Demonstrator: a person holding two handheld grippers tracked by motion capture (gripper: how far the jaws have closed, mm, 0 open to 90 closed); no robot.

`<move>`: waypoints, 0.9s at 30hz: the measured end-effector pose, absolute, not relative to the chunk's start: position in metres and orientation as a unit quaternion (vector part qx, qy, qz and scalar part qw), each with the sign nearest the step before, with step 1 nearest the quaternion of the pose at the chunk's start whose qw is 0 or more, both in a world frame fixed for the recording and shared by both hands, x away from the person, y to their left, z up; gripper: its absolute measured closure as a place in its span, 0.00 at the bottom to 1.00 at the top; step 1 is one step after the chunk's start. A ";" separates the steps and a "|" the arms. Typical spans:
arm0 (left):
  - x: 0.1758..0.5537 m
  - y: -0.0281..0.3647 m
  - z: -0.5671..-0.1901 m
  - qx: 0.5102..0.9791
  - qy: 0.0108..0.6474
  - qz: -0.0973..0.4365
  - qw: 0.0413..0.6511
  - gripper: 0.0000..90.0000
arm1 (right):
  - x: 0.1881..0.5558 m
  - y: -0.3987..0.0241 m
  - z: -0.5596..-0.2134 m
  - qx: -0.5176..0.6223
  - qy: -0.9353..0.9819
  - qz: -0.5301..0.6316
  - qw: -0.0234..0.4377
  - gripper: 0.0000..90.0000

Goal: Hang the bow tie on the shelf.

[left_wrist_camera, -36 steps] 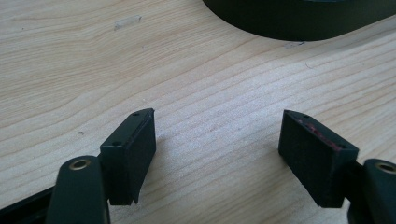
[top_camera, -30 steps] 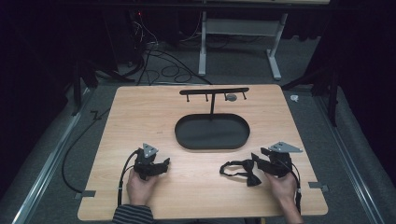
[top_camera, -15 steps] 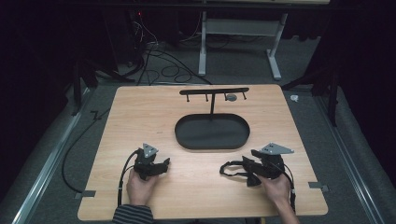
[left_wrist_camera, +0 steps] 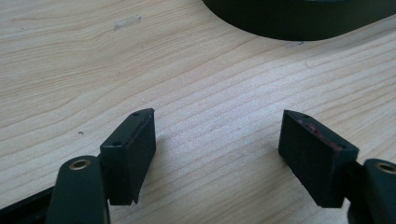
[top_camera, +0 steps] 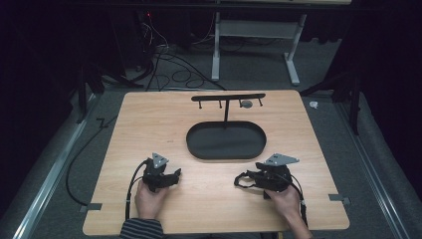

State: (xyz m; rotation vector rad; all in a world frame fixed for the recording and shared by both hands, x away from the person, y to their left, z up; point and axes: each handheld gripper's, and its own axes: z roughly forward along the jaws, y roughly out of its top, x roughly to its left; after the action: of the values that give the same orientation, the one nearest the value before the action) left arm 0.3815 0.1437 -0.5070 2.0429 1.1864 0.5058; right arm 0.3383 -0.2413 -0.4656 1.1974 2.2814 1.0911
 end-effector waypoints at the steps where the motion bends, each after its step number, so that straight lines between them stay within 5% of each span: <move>1: 0.381 0.144 -0.507 0.790 0.459 0.196 0.355 0.31 | 0.339 -0.240 -0.466 0.421 0.805 0.383 0.169 0.59; 12: 0.381 0.144 -0.507 0.790 0.459 0.196 0.355 0.31 | 0.348 -0.227 -0.477 0.416 0.818 0.368 0.151 0.60; 27: 0.381 0.144 -0.507 0.791 0.459 0.196 0.355 0.31 | 0.356 -0.224 -0.492 0.414 0.830 0.348 0.138 0.74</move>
State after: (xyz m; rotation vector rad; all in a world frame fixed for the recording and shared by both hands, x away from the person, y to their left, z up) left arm 0.3815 0.1436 -0.5070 2.0430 1.1865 0.5059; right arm 0.3558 -0.2244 -0.4919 1.1980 2.4005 1.0055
